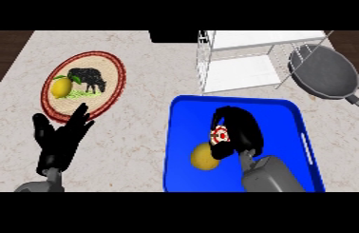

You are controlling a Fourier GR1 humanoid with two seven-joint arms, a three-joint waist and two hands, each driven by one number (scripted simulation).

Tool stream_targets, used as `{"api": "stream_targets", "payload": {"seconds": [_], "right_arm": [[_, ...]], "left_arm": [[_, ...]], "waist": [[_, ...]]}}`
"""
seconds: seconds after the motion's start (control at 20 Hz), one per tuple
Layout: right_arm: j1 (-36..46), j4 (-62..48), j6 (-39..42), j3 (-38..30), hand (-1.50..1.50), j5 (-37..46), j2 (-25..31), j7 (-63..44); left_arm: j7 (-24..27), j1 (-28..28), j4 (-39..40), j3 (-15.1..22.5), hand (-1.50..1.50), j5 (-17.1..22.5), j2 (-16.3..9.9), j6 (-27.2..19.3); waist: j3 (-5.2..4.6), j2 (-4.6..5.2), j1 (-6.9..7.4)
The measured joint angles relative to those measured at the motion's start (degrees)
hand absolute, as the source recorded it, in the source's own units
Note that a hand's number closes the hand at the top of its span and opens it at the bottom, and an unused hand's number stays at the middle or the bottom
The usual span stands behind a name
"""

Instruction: Pick the cupcake from the tray and place it in the tiered shelf

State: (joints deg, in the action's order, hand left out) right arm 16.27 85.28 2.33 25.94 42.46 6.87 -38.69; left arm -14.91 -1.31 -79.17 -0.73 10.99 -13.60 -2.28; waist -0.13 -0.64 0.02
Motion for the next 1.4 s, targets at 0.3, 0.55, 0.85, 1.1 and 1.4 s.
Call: {"api": "stream_targets", "payload": {"seconds": [0.3,0.55,0.85,1.1,1.4], "right_arm": [[2.31,11.29,6.92,4.42,1.50,-3.40,-0.88,4.16],[3.10,26.25,9.58,4.33,1.50,-1.60,-0.62,-1.27],[12.19,39.38,18.17,-3.97,1.50,-3.58,-1.47,-13.66],[22.68,40.46,21.89,-14.12,1.50,-8.28,-1.26,-16.98],[33.87,33.69,23.73,-25.57,1.50,-13.83,2.02,-17.88]], "left_arm": [[-0.44,-0.16,0.08,-0.19,0.00,-0.32,0.19,-0.23],[-0.56,-0.17,0.50,-0.93,0.00,-0.40,-0.07,-0.09],[-1.04,0.07,-0.27,-0.94,0.00,-0.12,0.43,0.27],[-1.52,-0.22,-0.18,-1.19,0.00,-0.51,0.34,0.31],[-1.76,-0.16,-0.93,-0.78,0.00,-1.19,1.05,-0.03]], "waist": [[0.25,0.14,-0.23],[0.35,0.10,-0.59],[0.29,0.14,-0.46],[0.27,0.24,-0.23],[0.25,0.26,0.01]]}}
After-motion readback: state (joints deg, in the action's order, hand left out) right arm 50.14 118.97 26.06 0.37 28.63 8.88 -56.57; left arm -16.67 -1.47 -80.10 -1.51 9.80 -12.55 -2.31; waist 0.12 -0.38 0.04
